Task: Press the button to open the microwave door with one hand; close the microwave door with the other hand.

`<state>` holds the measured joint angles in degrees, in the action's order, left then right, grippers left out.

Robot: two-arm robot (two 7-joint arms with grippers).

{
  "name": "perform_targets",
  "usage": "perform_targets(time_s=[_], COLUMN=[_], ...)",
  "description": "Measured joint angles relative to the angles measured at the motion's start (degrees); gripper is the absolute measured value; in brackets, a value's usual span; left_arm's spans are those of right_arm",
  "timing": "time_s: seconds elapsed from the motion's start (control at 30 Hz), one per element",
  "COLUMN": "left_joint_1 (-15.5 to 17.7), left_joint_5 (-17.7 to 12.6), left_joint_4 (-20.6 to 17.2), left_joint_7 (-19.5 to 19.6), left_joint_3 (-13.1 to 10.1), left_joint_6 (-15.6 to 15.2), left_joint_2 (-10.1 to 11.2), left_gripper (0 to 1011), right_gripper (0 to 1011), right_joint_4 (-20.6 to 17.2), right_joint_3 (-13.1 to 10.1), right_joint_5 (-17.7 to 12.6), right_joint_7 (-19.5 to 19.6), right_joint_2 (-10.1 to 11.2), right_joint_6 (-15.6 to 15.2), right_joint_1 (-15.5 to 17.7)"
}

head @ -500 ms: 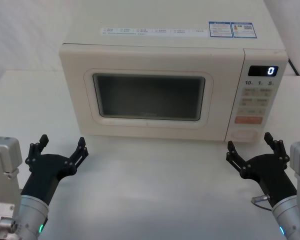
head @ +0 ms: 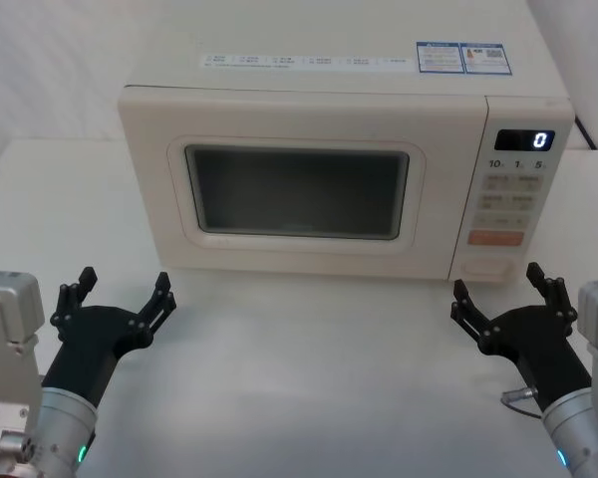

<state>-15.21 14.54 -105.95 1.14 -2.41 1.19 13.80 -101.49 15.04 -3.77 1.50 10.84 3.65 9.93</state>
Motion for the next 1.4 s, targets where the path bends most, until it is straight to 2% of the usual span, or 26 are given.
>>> perform_targets(time_s=[1.1,1.2,1.4], left_joint_1=[0.0,0.0,0.0], left_joint_5=[0.0,0.0,0.0], left_joint_4=[0.0,0.0,0.0], left_joint_7=[0.0,0.0,0.0], left_joint_3=[0.0,0.0,0.0], left_joint_6=[0.0,0.0,0.0], left_joint_2=[0.0,0.0,0.0], left_gripper=[1001,1001,1001], right_gripper=[1002,969,814], right_joint_4=[0.0,0.0,0.0], right_joint_3=[0.0,0.0,0.0], right_joint_5=[0.0,0.0,0.0], right_joint_7=[0.0,0.0,0.0], right_joint_2=[0.0,0.0,0.0], right_joint_6=[0.0,0.0,0.0], right_joint_1=[0.0,0.0,0.0])
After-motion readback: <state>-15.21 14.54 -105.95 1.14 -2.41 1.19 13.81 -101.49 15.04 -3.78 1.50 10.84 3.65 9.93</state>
